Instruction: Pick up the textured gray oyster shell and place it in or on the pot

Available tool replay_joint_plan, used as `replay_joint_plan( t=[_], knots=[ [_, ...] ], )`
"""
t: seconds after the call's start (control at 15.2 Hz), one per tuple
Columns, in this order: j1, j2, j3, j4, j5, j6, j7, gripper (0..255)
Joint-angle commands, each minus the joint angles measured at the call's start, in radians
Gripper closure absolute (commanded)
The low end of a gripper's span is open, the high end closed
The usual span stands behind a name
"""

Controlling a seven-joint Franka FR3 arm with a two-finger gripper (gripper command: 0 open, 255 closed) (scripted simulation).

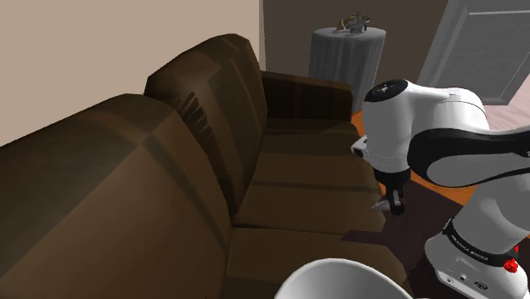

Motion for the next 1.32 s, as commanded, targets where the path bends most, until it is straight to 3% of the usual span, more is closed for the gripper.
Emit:
replay_joint_plan(
  t=[0.0,0.59,0.92,1.25],
  knots=[
    [0.001,-0.024,-0.014,0.016,-0.009,-0.041,-0.005,255],
    [-0.006,-0.084,-0.063,0.103,-0.048,-0.184,-0.021,255],
    [0.049,-0.012,0.058,0.184,0.063,-0.191,0.111,255],
    [0.066,0.087,0.182,0.290,0.143,-0.180,0.239,255]
  ],
)
